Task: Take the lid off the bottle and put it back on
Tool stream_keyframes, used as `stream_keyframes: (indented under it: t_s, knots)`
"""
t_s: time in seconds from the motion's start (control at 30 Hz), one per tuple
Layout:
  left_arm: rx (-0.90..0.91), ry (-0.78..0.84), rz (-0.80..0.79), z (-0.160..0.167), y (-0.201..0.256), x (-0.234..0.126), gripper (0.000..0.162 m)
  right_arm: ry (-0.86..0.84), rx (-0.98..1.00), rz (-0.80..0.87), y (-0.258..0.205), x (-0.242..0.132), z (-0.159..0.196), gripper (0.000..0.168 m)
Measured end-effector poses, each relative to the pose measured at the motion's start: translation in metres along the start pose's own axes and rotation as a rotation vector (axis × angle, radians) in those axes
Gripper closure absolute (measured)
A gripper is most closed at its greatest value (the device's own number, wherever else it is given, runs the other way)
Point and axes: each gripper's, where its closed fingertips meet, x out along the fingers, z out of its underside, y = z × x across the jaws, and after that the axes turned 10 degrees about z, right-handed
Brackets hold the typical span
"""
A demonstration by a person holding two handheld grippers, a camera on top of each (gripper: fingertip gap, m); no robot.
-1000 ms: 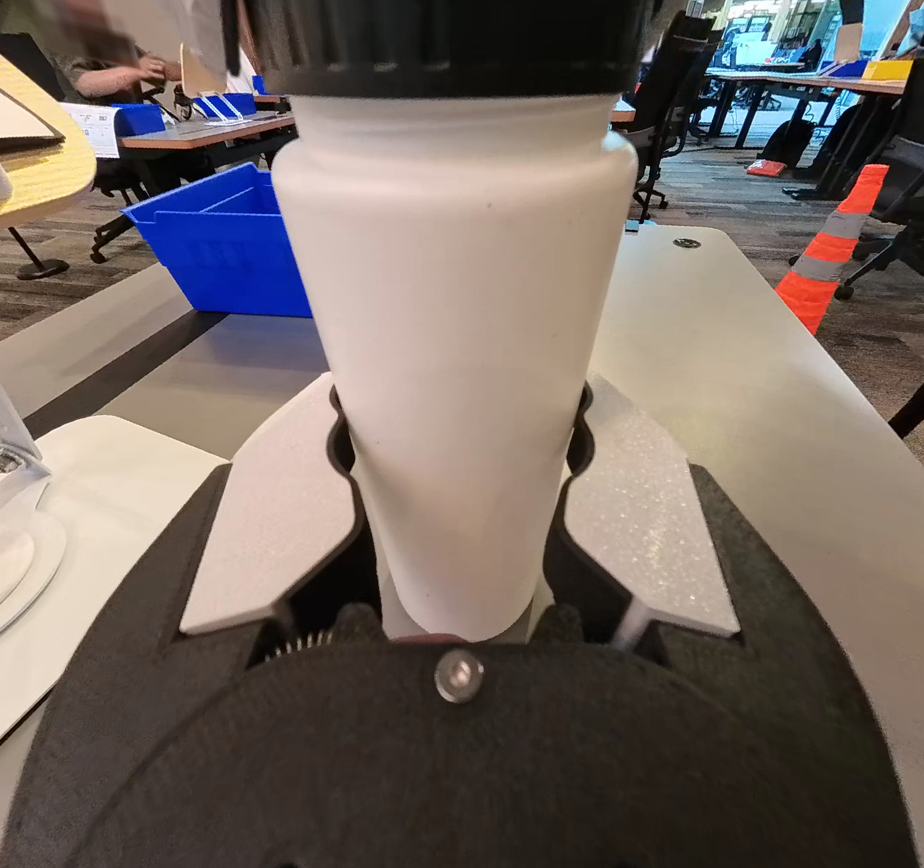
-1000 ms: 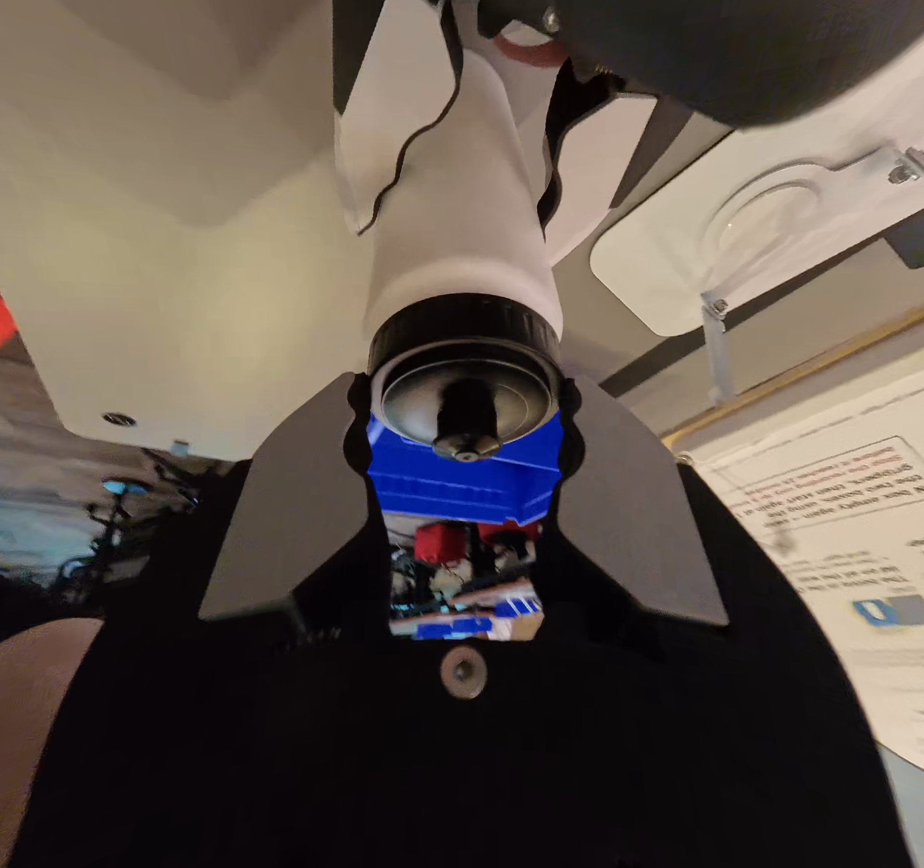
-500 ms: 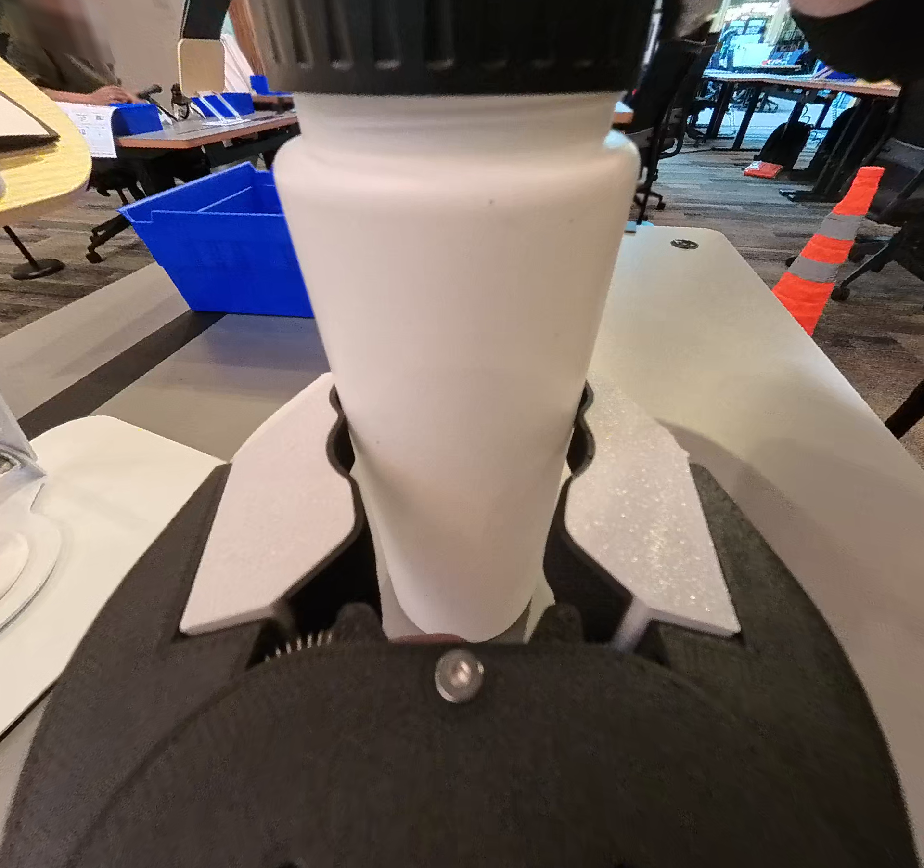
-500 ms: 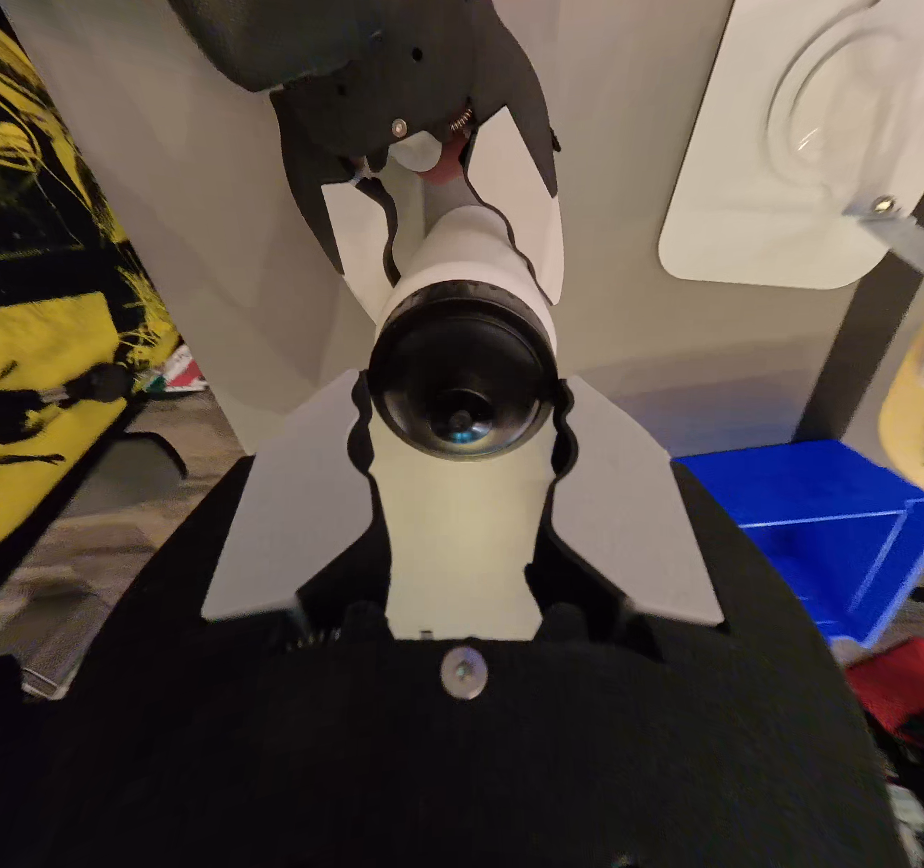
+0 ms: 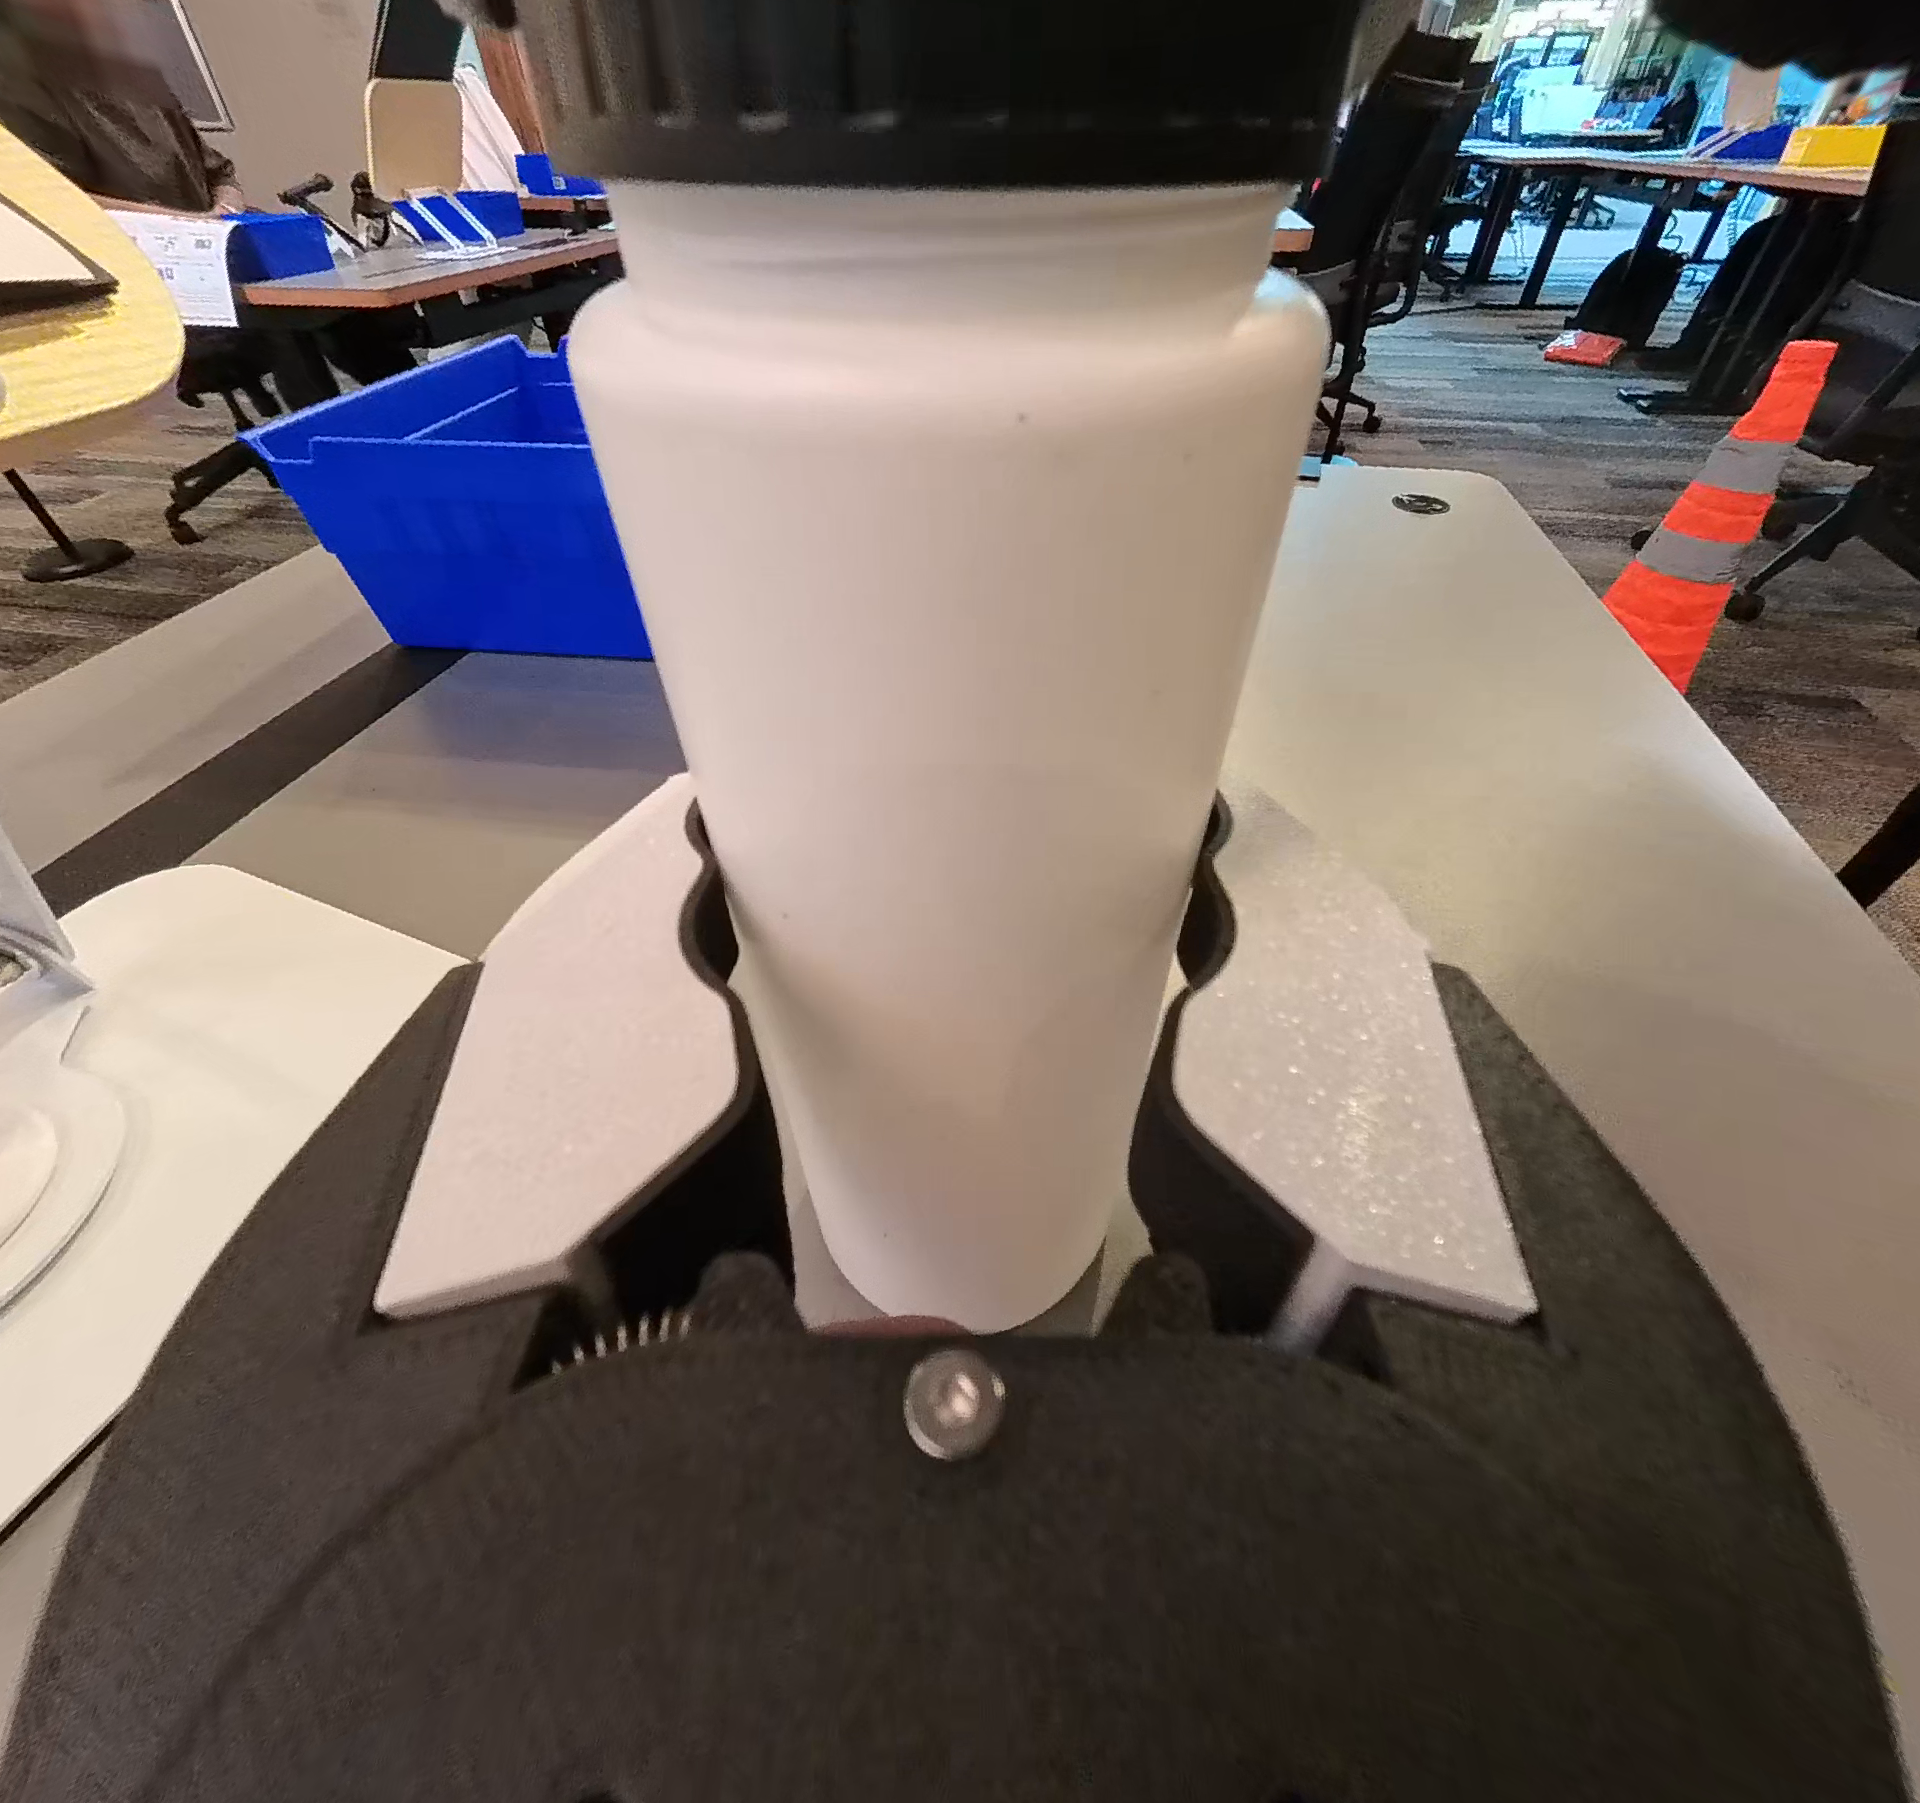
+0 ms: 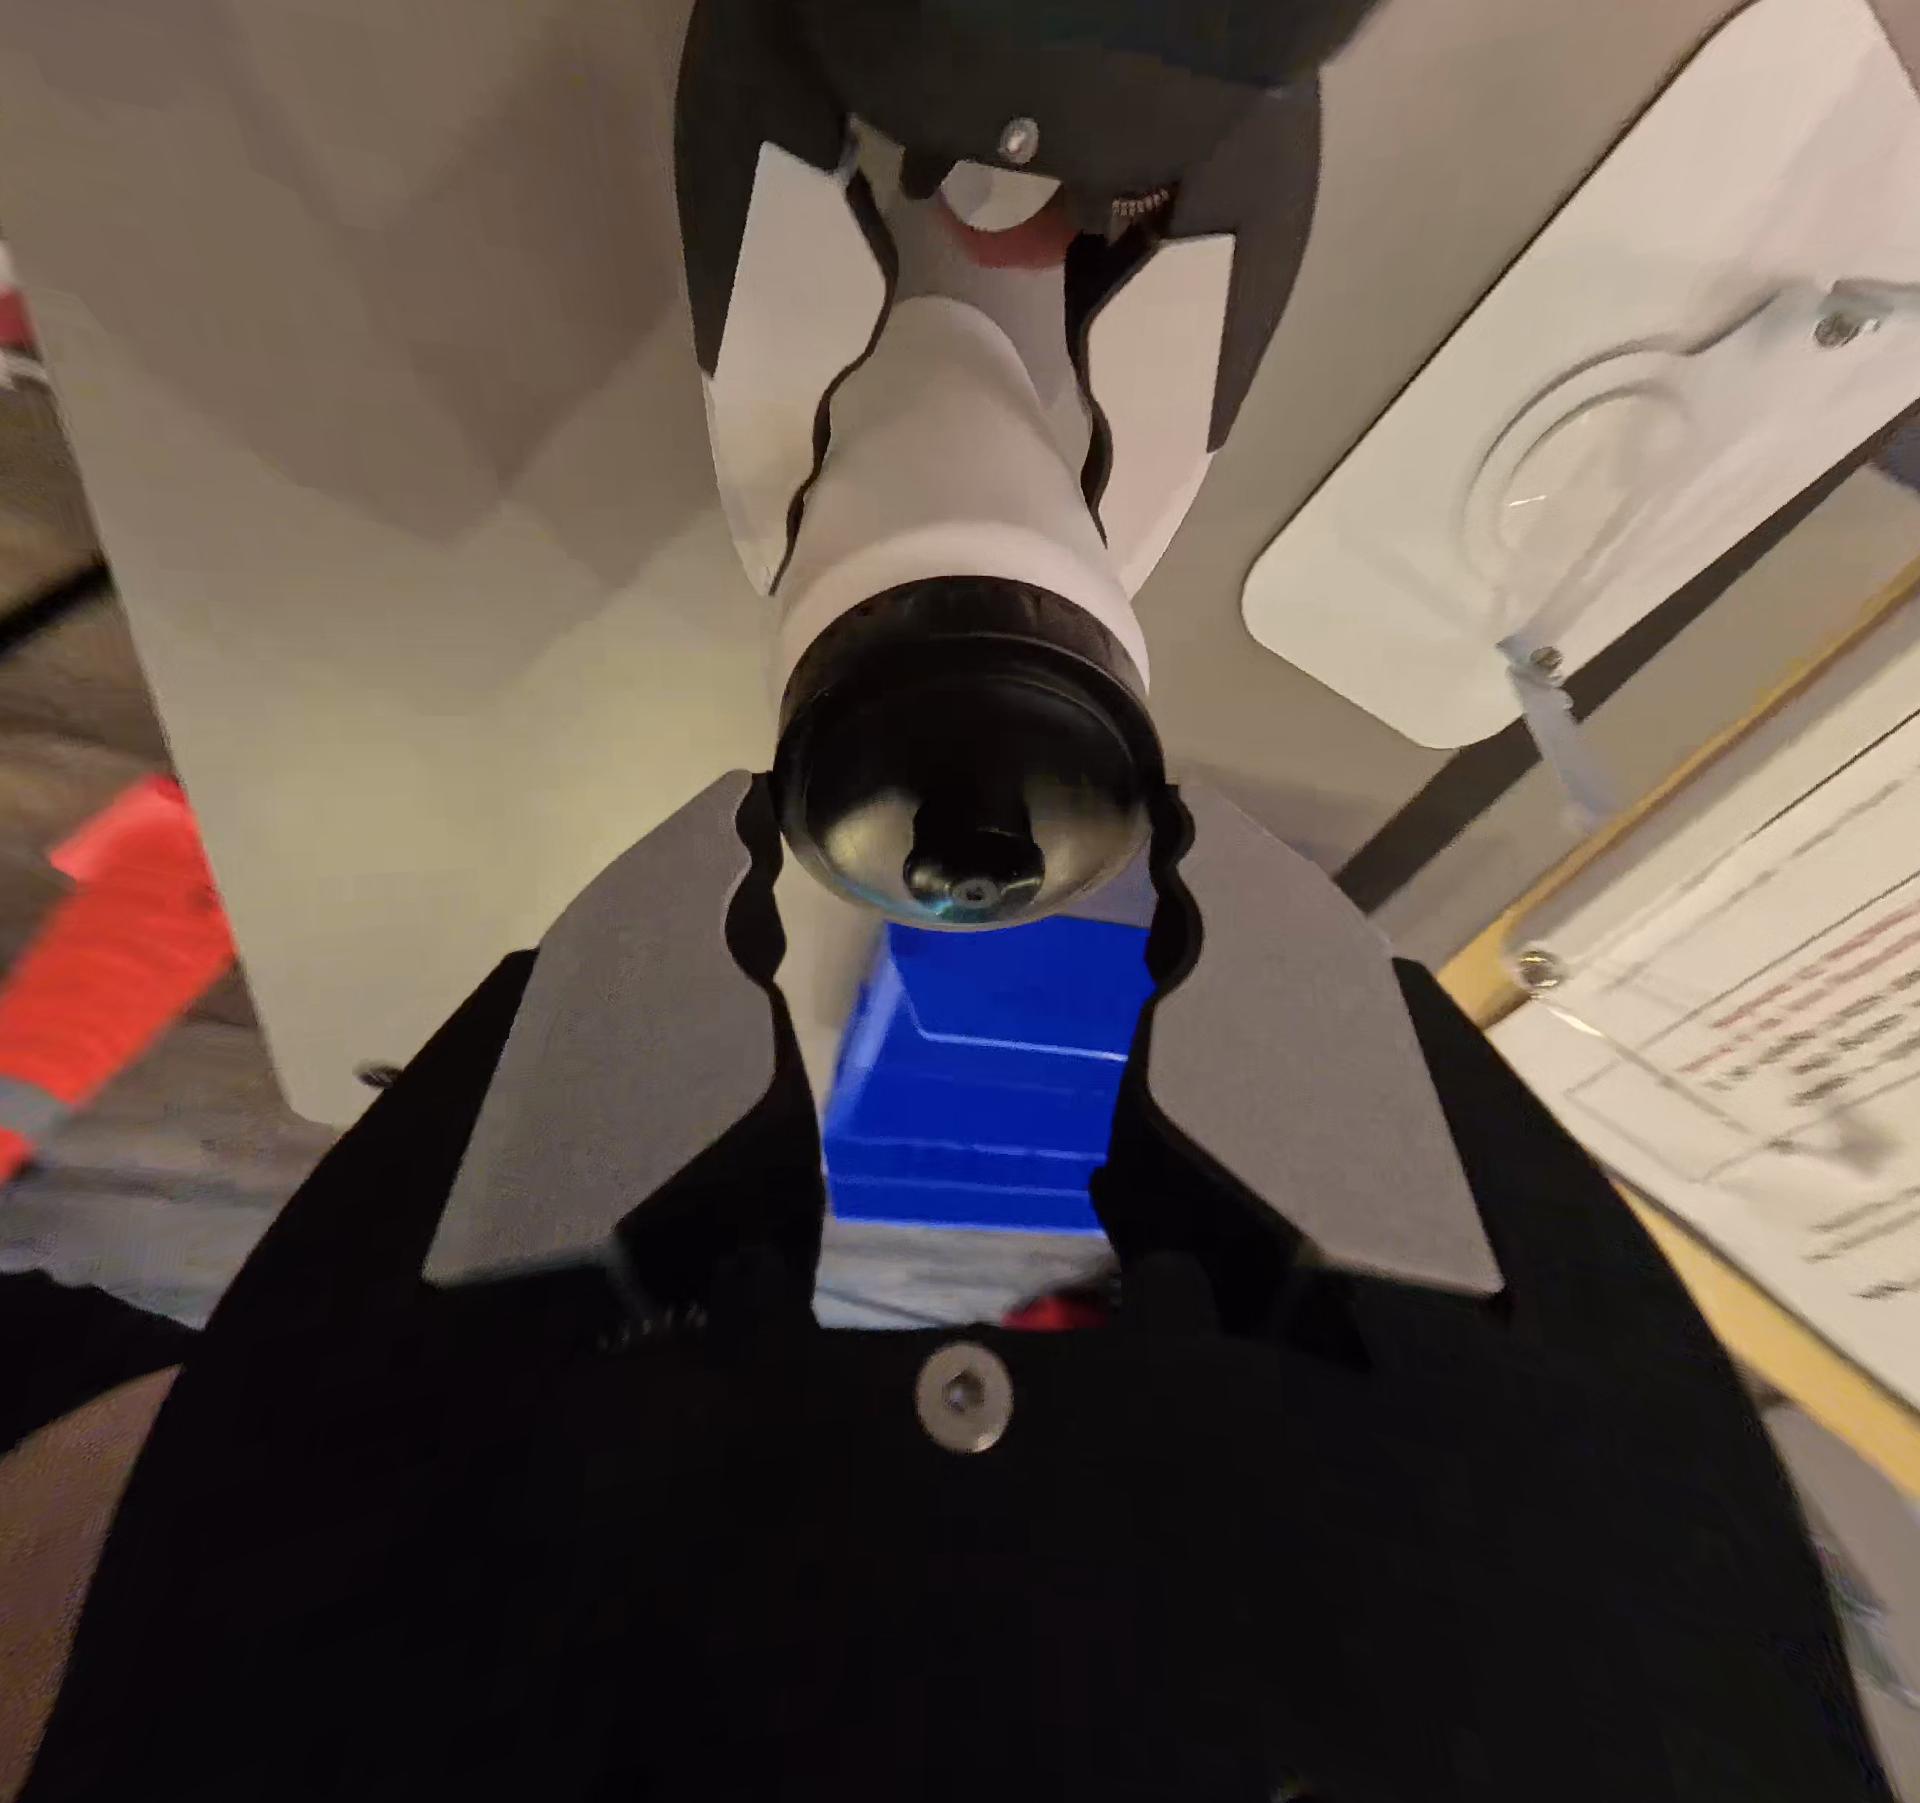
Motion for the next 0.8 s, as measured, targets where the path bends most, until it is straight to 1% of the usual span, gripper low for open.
stream_keyframes:
  t_s: [0.17,0.23,0.3,0.43,0.5,0.53,0.57,0.63,0.67,0.7,0.8]
  knots:
    - [-0.007,0.002,-0.002,0.0003,-0.0012,-0.0016,0.077,-0.155,-0.255,0.113,0.0051,-0.0016,0.0006,0.101]
    - [-0.005,0.000,-0.003,0.0003,-0.0012,-0.0018,0.077,-0.181,-0.289,0.140,0.0056,-0.0021,0.0007,0.101]
    - [-0.004,0.000,-0.001,0.0004,-0.0009,-0.0016,0.077,-0.164,-0.256,0.137,0.0048,-0.0020,0.0008,0.101]
    - [-0.001,-0.003,-0.003,0.0004,-0.0004,-0.0013,0.077,-0.059,-0.021,0.079,0.0031,-0.0005,-0.0020,0.100]
    - [-0.002,-0.002,-0.003,0.0004,-0.0004,-0.0014,0.077,0.019,0.135,0.054,0.0054,-0.0013,-0.0045,0.092]
    - [-0.003,-0.001,-0.003,0.0003,-0.0007,-0.0015,0.077,0.053,0.213,0.039,0.0060,-0.0012,-0.0045,0.093]
    - [-0.003,0.000,-0.002,0.0003,-0.0008,-0.0017,0.077,0.076,0.289,0.015,0.0049,0.0000,-0.0033,0.093]
    - [-0.003,0.000,-0.003,0.0003,-0.0006,-0.0014,0.077,0.099,0.425,-0.025,0.0029,0.0045,0.0013,0.087]
    - [-0.005,0.002,-0.004,0.0002,-0.0010,-0.0015,0.077,0.131,0.488,-0.057,0.0010,0.0048,0.0003,0.089]
    - [-0.008,0.004,-0.002,0.0002,-0.0012,-0.0019,0.077,0.169,0.543,-0.092,-0.0011,0.0041,-0.0021,0.096]
    - [-0.006,0.002,-0.004,0.0003,-0.0010,-0.0014,0.077,0.228,0.645,-0.126,-0.0021,0.0022,-0.0031,0.098]
